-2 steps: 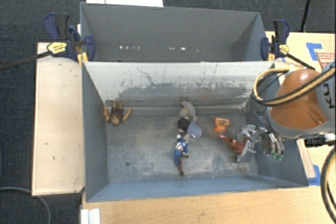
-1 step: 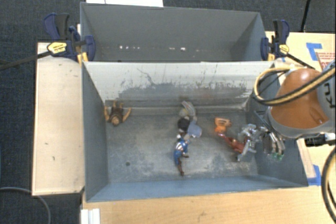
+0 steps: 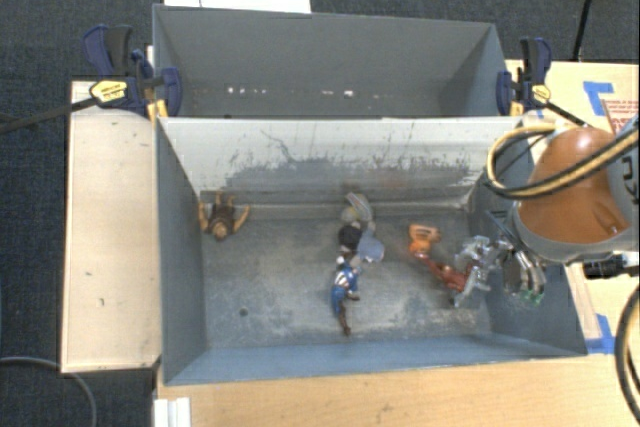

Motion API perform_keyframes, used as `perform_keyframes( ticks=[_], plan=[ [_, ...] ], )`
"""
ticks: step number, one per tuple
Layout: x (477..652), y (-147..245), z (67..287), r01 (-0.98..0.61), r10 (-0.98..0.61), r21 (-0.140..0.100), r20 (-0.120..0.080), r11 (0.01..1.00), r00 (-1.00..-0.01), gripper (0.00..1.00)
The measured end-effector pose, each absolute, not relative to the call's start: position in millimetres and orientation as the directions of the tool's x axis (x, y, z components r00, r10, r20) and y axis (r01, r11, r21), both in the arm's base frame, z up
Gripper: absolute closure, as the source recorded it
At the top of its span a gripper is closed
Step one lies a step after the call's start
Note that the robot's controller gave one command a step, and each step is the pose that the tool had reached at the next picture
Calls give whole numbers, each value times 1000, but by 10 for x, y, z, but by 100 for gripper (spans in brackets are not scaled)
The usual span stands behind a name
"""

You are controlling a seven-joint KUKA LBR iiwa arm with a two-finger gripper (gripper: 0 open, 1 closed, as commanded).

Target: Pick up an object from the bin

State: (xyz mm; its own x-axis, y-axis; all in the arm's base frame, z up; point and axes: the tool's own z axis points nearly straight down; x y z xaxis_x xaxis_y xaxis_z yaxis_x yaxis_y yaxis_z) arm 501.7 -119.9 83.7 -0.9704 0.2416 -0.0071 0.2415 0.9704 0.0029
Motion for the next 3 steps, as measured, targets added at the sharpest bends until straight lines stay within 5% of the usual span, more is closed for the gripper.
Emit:
perform_keyframes(
  ticks=[3],
  plan=[
    [5031,-1204,1335,240,240,3,-13,971,-971,100]
  ],
)
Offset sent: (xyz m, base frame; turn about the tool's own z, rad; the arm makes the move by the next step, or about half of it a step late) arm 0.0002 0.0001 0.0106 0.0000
